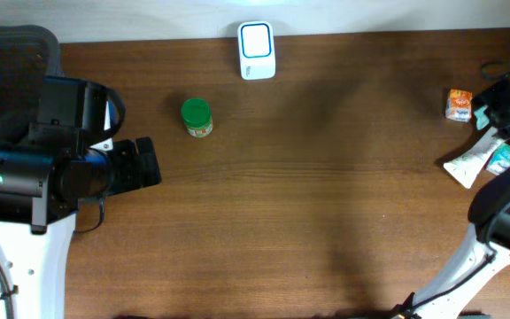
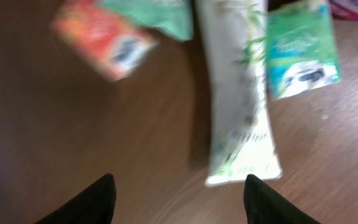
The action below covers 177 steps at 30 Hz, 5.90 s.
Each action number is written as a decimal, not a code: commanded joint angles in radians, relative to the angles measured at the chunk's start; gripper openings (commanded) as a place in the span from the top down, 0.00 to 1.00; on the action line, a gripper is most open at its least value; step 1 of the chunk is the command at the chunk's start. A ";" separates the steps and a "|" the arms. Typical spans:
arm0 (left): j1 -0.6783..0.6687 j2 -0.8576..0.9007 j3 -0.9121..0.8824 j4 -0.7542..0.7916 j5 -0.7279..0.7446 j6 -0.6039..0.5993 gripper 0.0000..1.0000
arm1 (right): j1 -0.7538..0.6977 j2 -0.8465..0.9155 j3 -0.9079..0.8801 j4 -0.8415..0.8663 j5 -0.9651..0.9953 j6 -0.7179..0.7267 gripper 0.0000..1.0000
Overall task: Scan the item barcode
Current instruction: 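Carry the conditioner tube to the right edge and drop it, then reach the right gripper to the green-lidded jar and grasp it, then lift the green-lidded jar with the right gripper, then hold the jar in front of the scanner window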
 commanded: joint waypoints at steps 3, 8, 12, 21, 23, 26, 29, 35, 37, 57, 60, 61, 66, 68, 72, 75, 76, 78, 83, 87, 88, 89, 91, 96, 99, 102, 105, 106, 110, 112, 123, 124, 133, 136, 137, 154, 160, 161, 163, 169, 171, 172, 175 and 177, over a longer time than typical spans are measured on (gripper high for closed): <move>0.000 -0.011 0.004 0.002 -0.004 -0.010 0.01 | 0.175 -0.109 0.024 -0.007 -0.575 -0.350 0.23; 0.000 -0.011 0.004 0.002 -0.004 -0.010 0.01 | 0.479 -0.064 0.004 0.107 -0.481 -0.401 0.01; 0.000 -0.011 0.003 0.002 -0.004 -0.010 0.01 | 0.737 -0.016 0.003 0.329 -0.352 -0.401 0.01; 0.000 -0.011 0.003 0.002 -0.004 -0.010 0.01 | 1.069 0.088 0.003 0.747 -0.065 -0.420 0.01; 0.000 -0.011 0.003 0.002 -0.004 -0.010 0.01 | 1.095 0.150 0.003 0.790 -0.016 -0.431 0.01; 0.000 -0.011 0.004 0.002 -0.004 -0.010 0.01 | 1.096 0.219 0.003 0.835 -0.036 -0.431 0.01; 0.000 -0.011 0.004 0.002 -0.004 -0.010 0.01 | 1.096 0.251 0.003 0.853 -0.094 -0.430 0.01; 0.000 -0.011 0.004 0.002 -0.004 -0.010 0.01 | 1.097 0.268 0.003 0.856 -0.097 -0.154 0.01; 0.000 -0.011 0.003 0.002 -0.004 -0.010 0.01 | 1.111 0.275 0.003 0.860 -0.088 -0.018 0.01; 0.000 -0.011 0.003 0.002 -0.004 -0.010 0.01 | 1.184 0.243 0.005 0.502 0.298 -0.139 0.21; 0.000 -0.011 0.003 0.002 -0.004 -0.010 0.01 | 1.184 0.190 0.005 0.466 0.315 -0.188 0.18; 0.000 -0.011 0.004 0.002 -0.004 -0.010 0.01 | 1.184 0.172 0.007 0.483 0.307 -0.212 0.16; 0.000 -0.011 0.003 0.002 -0.004 -0.010 0.01 | 1.187 0.162 0.006 0.617 0.074 -0.255 0.16; 0.000 -0.011 0.003 0.002 -0.004 -0.010 0.01 | 1.186 0.162 0.006 0.692 0.094 -0.254 0.16; 0.000 -0.011 0.004 0.002 -0.004 -0.010 0.01 | 1.186 0.214 0.006 0.731 0.309 -0.042 0.12; 0.000 -0.011 0.004 0.002 -0.004 -0.010 0.01 | 1.186 0.266 0.006 0.793 0.315 -0.025 0.05; 0.000 -0.011 0.003 0.002 -0.004 -0.010 0.01 | 1.186 0.288 0.006 0.811 0.315 -0.025 0.04; 0.000 -0.011 0.003 0.002 -0.004 -0.010 0.01 | 1.186 0.310 0.006 0.817 0.315 -0.025 0.04; 0.000 -0.011 0.003 0.002 -0.004 -0.010 0.01 | 1.185 0.340 0.006 0.820 0.317 -0.025 0.19; 0.000 -0.011 0.004 0.002 -0.004 -0.010 0.01 | 1.185 0.330 0.006 0.790 0.316 -0.027 0.34; 0.000 -0.011 0.003 0.002 -0.004 -0.010 0.01 | 1.185 0.314 0.006 0.752 0.316 -0.029 0.40; 0.000 -0.011 0.004 0.002 -0.004 -0.010 0.01 | 1.185 0.303 0.006 0.730 0.316 -0.029 0.41; 0.000 -0.011 0.003 0.002 -0.004 -0.010 0.01 | 1.184 0.277 0.007 0.675 0.316 -0.057 0.42; 0.000 -0.011 0.004 0.002 -0.004 -0.010 0.01 | 1.184 0.210 0.006 0.361 0.316 -0.083 0.41; 0.000 -0.011 0.003 0.002 -0.004 -0.010 0.01 | 1.183 0.211 0.006 0.243 0.315 -0.106 0.36; 0.000 -0.011 0.003 0.002 -0.004 -0.010 0.01 | 1.183 0.211 0.006 0.210 0.315 -0.116 0.12; 0.000 -0.011 0.004 0.002 -0.004 -0.010 0.01 | 1.175 0.208 0.019 0.150 0.308 -0.143 0.01; 0.000 -0.011 0.003 0.002 -0.004 -0.010 0.01 | 1.170 0.208 0.023 0.130 0.307 -0.143 0.01; 0.000 -0.011 0.003 0.002 -0.004 -0.010 0.01 | 1.145 0.208 0.024 0.107 0.093 -0.264 0.01; 0.000 -0.011 0.003 0.002 -0.004 -0.010 0.01 | 1.130 0.208 0.024 0.124 -0.021 -0.326 0.01; 0.000 -0.011 0.003 0.002 -0.004 -0.010 0.01 | 1.064 0.212 0.064 0.128 -0.130 -0.261 0.12; 0.000 -0.011 0.003 0.002 -0.004 -0.010 0.01 | 1.067 0.215 0.064 0.135 -0.127 -0.238 0.14; 0.000 -0.011 0.003 0.002 -0.004 -0.010 0.01 | 1.083 0.251 0.064 0.137 0.075 0.035 0.14; 0.000 -0.011 0.003 0.002 -0.004 -0.010 0.01 | 1.094 0.263 0.064 0.142 0.080 0.044 0.14; 0.000 -0.011 0.003 0.002 -0.004 -0.010 0.01 | 1.100 0.266 0.064 0.140 0.084 0.079 0.14; 0.000 -0.011 0.003 0.002 -0.004 -0.010 0.01 | 1.114 0.277 0.064 0.154 0.158 0.184 0.26; 0.000 -0.011 0.003 0.002 -0.004 -0.010 0.01 | 1.115 0.278 0.064 0.142 0.158 0.183 0.41; 0.000 -0.011 0.003 0.002 -0.004 -0.010 0.01 | 1.114 0.278 0.065 0.141 0.158 0.180 0.41; 0.000 -0.011 0.003 0.002 -0.004 -0.010 0.01 | 1.101 0.269 0.079 0.131 0.158 0.156 0.41; 0.000 -0.011 0.003 0.002 -0.004 -0.010 0.01 | 0.995 0.254 0.355 -0.041 0.152 0.022 0.41; 0.000 -0.011 0.003 0.002 -0.004 -0.010 0.01 | 0.962 0.254 0.415 -0.128 0.107 0.021 0.41; 0.000 -0.011 0.003 0.002 -0.004 -0.010 0.01 | 0.945 0.254 0.430 -0.175 0.048 0.000 0.41; 0.000 -0.011 0.003 0.002 -0.004 -0.010 0.01 | 0.909 0.257 0.429 -0.286 -0.185 -0.159 0.41; 0.000 -0.011 0.003 0.002 -0.004 -0.010 0.01 | 0.901 0.257 0.429 -0.307 -0.306 -0.188 0.41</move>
